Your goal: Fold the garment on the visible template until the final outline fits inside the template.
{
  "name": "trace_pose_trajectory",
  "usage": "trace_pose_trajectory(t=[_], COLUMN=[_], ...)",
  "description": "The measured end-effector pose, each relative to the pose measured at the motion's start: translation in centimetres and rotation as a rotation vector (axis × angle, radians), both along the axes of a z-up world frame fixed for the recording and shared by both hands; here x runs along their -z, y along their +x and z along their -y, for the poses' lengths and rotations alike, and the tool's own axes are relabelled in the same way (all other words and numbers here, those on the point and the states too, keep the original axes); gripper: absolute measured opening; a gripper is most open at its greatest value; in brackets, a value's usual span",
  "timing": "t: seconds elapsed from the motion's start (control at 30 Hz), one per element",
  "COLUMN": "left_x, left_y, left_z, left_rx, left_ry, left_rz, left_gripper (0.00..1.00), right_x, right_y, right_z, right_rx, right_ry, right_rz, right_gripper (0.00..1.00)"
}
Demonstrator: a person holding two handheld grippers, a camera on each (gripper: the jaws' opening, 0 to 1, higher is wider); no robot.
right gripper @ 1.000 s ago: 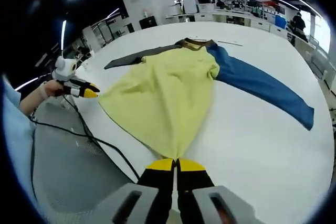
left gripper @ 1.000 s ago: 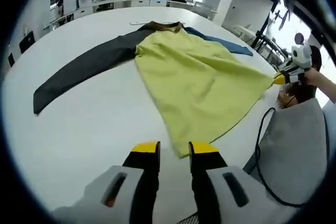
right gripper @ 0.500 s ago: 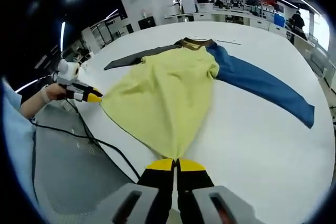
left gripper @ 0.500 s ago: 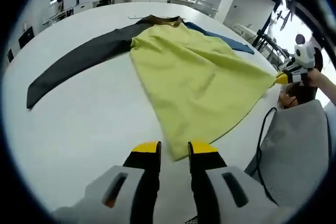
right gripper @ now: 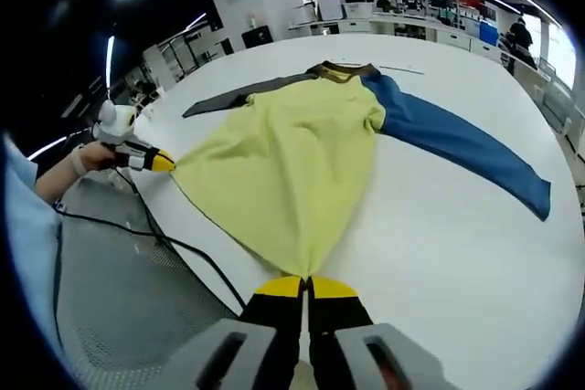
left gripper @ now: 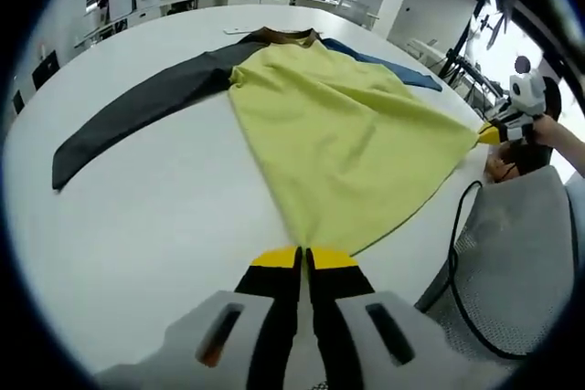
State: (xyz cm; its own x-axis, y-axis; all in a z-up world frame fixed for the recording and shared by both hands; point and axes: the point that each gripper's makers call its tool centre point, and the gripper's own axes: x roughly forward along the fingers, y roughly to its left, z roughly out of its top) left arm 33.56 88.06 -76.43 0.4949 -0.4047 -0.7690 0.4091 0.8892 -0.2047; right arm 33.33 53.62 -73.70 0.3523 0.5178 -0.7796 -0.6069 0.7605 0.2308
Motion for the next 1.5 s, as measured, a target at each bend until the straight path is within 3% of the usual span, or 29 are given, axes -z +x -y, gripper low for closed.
trace_pose_trajectory(t=[0.3,0.63,0.7,0.8,0.97,1.13,1.27,1.4,1.5], left_x=[0.4,0.7,0.7,0.4,-0.9,-2.4,-3.4,-4.8,-5.9], left_y=[-0.8,-0.9,-0.9,-0.9,-0.6,0.4,1.0,1.9,2.5], left_z=[-0.1,-0.4,-0.4,-0.2,0.0,-0.1,-0.5,-0.8,-0.9], left_rx=[-0.023,-0.027,-0.024,0.006,-0.01,-0.026,-0.041,-0.065,-0.078], left_ry=[0.006,0.01,0.011,0.005,-0.04,-0.096,-0.127,-0.167,-0.199], left_rz=[-0.022,-0.03,-0.027,-0.007,0.035,0.104,0.144,0.196,0.241], left_gripper=[0.0,0.0,0.04,0.18,0.35,0.6,0.75,0.88,0.94], right_x=[1.8,2.4,2.4,1.6,0.2,-1.4,-2.0,-2.0,-2.0], right_y=[-1.1,-1.2,-1.2,-0.9,0.2,1.8,2.9,3.8,4.4], right_z=[-0.2,0.1,0.0,-0.2,0.2,0.5,0.9,1.7,2.4], right_rx=[-0.012,-0.015,-0.006,0.022,0.052,0.082,0.128,0.158,0.161], right_ry=[-0.01,-0.02,-0.006,0.043,0.081,0.121,0.158,0.146,0.128], right_rz=[-0.033,-0.049,-0.056,-0.051,-0.004,0.066,0.08,0.093,0.097], right_gripper=[0.0,0.0,0.0,0.01,0.2,0.54,0.67,0.81,0.85])
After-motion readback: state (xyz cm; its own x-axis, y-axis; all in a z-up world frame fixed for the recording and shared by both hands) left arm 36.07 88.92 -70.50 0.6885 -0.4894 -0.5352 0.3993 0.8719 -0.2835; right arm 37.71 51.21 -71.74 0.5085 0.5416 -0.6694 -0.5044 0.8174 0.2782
